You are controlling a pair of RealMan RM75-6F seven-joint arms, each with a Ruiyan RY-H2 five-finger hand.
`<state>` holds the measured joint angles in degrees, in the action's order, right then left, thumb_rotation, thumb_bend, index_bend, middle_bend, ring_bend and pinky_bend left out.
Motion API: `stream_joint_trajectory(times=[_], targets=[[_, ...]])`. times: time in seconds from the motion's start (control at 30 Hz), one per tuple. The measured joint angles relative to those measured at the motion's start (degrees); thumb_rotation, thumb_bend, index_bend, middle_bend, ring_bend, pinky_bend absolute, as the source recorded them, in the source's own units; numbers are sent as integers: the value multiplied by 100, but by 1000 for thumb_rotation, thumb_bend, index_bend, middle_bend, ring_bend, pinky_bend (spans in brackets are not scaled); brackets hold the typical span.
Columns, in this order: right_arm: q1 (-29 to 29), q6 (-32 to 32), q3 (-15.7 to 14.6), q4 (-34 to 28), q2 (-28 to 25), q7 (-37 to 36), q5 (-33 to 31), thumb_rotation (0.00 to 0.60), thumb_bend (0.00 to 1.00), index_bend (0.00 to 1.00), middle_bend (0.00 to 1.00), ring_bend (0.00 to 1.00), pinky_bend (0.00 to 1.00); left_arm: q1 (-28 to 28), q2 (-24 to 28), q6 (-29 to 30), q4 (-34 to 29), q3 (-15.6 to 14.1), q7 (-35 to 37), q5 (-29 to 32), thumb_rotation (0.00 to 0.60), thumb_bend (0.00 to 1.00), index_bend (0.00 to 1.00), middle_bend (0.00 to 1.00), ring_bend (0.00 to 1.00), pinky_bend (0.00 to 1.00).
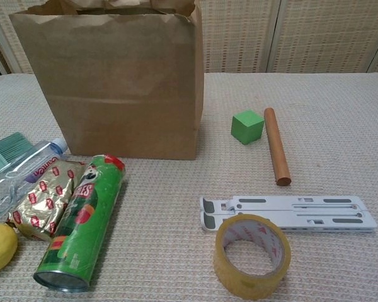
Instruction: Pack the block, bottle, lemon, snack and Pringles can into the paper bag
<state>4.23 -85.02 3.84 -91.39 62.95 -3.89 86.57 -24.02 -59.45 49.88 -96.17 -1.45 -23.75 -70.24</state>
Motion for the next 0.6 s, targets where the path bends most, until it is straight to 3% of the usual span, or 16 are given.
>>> stream_joint_trajectory(times=[0.47, 0.53, 0.6], targets=[[17, 76, -10, -61, -63, -88, -37, 600, 92, 0, 0, 0, 33, -344, -585, -227, 289, -97, -581, 569, 600, 344, 0, 0, 0, 92], [18, 89, -13, -66, -69, -93, -42, 600, 92, 0, 0, 0, 33, -374, -654, -235, 380, -118, -635, 631, 600, 359, 25, 0, 5, 146], [22, 109, -17, -75, -80, -96, -48, 600, 92, 0, 0, 0, 33, -398, -721, -231, 476, -141, -697, 699, 600, 399, 140, 46, 74, 277]])
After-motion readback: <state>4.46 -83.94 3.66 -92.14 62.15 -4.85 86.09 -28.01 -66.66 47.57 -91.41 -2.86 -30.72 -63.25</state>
